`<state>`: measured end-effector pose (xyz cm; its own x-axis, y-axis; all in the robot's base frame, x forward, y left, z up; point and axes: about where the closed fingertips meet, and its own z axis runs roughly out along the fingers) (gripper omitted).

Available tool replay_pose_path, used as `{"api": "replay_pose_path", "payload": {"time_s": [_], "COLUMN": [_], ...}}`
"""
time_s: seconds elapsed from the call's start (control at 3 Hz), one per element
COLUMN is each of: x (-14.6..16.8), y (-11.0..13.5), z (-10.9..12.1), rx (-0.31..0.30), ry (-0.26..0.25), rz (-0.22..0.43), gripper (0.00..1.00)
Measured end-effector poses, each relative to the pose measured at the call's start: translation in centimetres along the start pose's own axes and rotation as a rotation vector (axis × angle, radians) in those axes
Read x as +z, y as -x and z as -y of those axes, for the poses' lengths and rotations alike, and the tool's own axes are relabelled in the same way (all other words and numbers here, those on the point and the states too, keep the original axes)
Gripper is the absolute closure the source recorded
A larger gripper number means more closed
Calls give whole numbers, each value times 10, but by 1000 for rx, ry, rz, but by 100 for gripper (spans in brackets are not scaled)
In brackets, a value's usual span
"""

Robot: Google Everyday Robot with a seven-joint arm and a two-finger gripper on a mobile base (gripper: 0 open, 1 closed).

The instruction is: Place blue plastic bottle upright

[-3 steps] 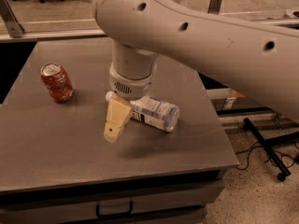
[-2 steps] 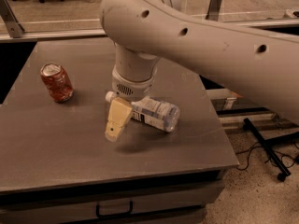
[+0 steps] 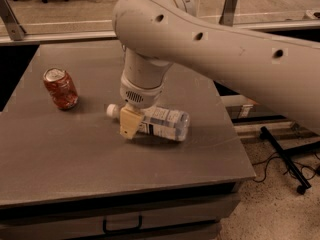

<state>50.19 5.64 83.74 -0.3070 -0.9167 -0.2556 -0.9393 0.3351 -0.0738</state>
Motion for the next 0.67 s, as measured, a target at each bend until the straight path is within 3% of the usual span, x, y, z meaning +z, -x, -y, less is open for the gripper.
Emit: {"api": "replay_pose_path", "payload": {"time_s": [0.67], "x": [-9], "y": [6], "z": [1], "rx": [-70], "ry": [27], "rz": [67], "gripper": [89]}}
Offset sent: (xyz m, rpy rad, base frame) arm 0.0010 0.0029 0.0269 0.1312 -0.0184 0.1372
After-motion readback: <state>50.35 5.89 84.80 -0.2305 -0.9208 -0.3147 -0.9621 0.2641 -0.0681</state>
